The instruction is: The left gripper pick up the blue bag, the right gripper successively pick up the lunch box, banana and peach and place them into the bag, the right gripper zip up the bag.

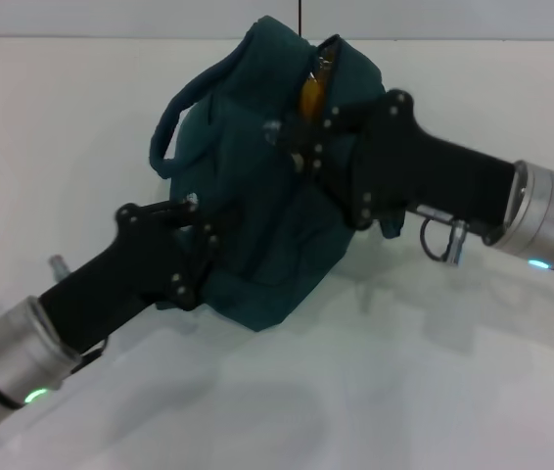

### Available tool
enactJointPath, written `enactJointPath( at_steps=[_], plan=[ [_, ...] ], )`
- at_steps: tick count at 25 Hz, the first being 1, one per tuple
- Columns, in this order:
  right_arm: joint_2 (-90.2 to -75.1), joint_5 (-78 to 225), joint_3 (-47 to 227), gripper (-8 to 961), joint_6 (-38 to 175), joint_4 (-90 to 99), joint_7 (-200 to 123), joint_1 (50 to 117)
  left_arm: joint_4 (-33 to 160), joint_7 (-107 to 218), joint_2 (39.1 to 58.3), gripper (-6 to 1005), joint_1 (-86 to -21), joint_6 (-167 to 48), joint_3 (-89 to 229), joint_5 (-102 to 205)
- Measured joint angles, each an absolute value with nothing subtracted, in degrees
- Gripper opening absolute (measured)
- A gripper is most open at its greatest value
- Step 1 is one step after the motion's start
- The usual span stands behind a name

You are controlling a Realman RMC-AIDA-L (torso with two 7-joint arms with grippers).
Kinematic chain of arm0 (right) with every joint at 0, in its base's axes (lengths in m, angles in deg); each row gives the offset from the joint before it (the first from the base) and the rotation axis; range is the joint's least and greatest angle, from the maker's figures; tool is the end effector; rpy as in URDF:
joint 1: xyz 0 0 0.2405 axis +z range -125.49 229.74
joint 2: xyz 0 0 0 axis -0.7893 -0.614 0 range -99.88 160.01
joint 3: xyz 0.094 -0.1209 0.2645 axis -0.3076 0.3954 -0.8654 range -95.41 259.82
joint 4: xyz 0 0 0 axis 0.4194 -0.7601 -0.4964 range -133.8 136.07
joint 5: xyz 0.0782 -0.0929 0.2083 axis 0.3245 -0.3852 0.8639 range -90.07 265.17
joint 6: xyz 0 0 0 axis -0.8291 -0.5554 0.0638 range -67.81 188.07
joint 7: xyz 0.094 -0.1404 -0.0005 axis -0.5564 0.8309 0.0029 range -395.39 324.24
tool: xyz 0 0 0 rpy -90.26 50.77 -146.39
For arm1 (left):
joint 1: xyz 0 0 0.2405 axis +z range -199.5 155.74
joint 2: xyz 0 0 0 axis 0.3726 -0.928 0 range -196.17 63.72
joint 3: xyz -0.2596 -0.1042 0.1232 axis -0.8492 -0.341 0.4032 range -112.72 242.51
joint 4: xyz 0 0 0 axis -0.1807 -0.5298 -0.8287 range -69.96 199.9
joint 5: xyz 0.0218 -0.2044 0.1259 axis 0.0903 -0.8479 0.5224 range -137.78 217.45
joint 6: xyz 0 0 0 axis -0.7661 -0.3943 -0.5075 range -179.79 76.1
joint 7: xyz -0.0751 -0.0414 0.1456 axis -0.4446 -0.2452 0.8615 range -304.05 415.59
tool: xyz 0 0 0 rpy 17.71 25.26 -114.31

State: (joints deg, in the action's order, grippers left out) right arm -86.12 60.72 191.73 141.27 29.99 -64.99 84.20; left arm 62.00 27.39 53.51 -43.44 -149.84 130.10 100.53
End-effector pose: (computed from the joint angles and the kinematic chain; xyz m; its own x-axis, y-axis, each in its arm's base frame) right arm 0.1801 0.3717 -0.1074 0.5595 0.3312 -0.7598 -0.0206 -0.9108 -0.4123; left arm -0.3222 0.2840 -0.0979 0.5664 -0.0753 0.8207 0.4445 -0.8107 -0.3811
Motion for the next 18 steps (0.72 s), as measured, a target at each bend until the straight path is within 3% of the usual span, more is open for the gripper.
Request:
enactJointPath(
  at_steps=[6,18],
  plan=[
    [-86.13,67.6,191.8,18,140.2,28.7,-64.5,83.2,57.3,28.3,53.30,67,-39.8,-149.2,130.1,100.9],
    [-86.10,74.4,191.6,18,140.8,24.9,-64.7,83.0,57.2,29.1,51.97,56,-39.6,-147.2,128.9,100.1]
  ],
)
